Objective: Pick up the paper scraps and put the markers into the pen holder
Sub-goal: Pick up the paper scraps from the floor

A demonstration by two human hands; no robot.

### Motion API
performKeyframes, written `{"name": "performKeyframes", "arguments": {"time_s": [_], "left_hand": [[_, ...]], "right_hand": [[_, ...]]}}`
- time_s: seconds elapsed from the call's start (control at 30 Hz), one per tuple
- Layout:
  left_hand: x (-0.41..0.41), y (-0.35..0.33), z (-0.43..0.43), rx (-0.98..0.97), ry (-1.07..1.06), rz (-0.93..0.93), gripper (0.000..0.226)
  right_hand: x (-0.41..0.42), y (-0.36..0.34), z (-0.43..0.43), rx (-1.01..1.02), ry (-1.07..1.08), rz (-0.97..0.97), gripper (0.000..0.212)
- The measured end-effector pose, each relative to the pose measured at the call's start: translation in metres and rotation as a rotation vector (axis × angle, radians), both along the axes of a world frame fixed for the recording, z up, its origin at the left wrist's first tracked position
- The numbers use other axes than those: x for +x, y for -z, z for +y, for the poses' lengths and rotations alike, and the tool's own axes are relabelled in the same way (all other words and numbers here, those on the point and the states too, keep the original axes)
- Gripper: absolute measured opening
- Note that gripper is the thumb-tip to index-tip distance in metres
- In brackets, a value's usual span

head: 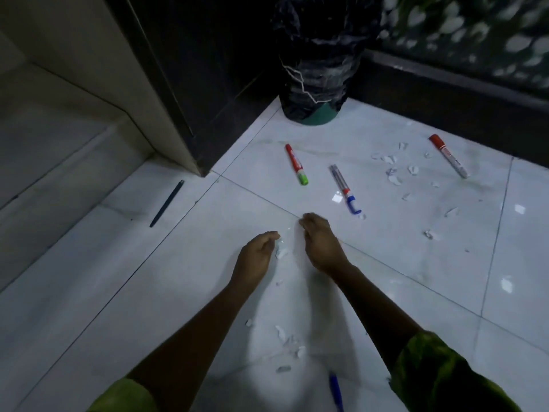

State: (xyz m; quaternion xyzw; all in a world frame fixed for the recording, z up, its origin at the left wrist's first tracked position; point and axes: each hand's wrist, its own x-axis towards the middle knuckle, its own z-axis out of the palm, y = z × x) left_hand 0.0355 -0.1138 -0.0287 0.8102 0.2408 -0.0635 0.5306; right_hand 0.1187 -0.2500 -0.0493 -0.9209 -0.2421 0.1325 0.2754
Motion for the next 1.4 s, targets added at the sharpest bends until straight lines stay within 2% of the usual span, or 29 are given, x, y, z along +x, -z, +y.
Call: {"name": "performKeyframes", "arguments": {"time_s": [0.13, 0.3, 0.43, 0.53, 0.6, 0.7, 0.8, 0.9, 1.0, 1.1, 1.17, 1.27, 1.4], "left_hand": [[-0.043, 0.013, -0.004, 0.181, 0.035, -0.066, 0.037], [-0.068, 0.017, -0.013, 0.163, -0.030, -0.106, 0.041], [-0.104, 0.024, -0.037, 0.238, 0.061, -0.122, 0.055], [-0.130, 0.032, -0.065, 0.414, 0.149, -0.062, 0.084], [-0.141, 0.036, -0.079, 0.569, 0.213, -0.011, 0.087], [-0.141, 0.043, -0.085, 0.751, 0.228, 0.038, 0.084], [-0.122, 0.042, -0.070, 0.787, 0.161, 0.028, 0.069], [-0.104, 0.041, -0.046, 0.792, 0.212, -0.096, 0.050], [-0.097, 0.041, -0.026, 0.744, 0.180, -0.223, 0.035], [-0.110, 0.039, -0.022, 0.647, 0.119, -0.225, 0.039], [-0.120, 0.040, -0.026, 0.686, 0.171, -0.188, 0.043], [-0.124, 0.043, -0.038, 0.763, 0.333, -0.125, 0.051], [-0.120, 0.044, -0.043, 0.732, 0.334, -0.133, 0.050]], "right_hand": [[-0.039, 0.006, 0.002, 0.023, -0.124, 0.013, 0.039], [-0.067, 0.008, 0.006, 0.007, -0.245, -0.111, 0.033], [-0.073, 0.011, -0.016, 0.077, -0.112, -0.058, 0.030], [-0.072, 0.010, -0.022, 0.128, -0.039, 0.020, 0.033], [-0.072, 0.008, -0.023, 0.150, -0.008, 0.061, 0.033], [-0.072, 0.008, -0.024, 0.138, -0.029, 0.079, 0.037], [-0.074, 0.012, -0.023, 0.112, -0.063, 0.073, 0.045], [-0.080, 0.016, -0.019, 0.094, -0.109, 0.037, 0.050], [-0.089, 0.017, -0.013, 0.060, -0.200, -0.018, 0.045], [-0.099, 0.020, -0.018, 0.010, -0.266, -0.124, 0.037], [-0.098, 0.020, -0.023, 0.004, -0.244, -0.175, 0.034], [-0.096, 0.018, -0.031, -0.076, -0.204, -0.204, 0.035], [-0.107, 0.018, -0.042, -0.153, -0.280, -0.220, 0.045]]}}
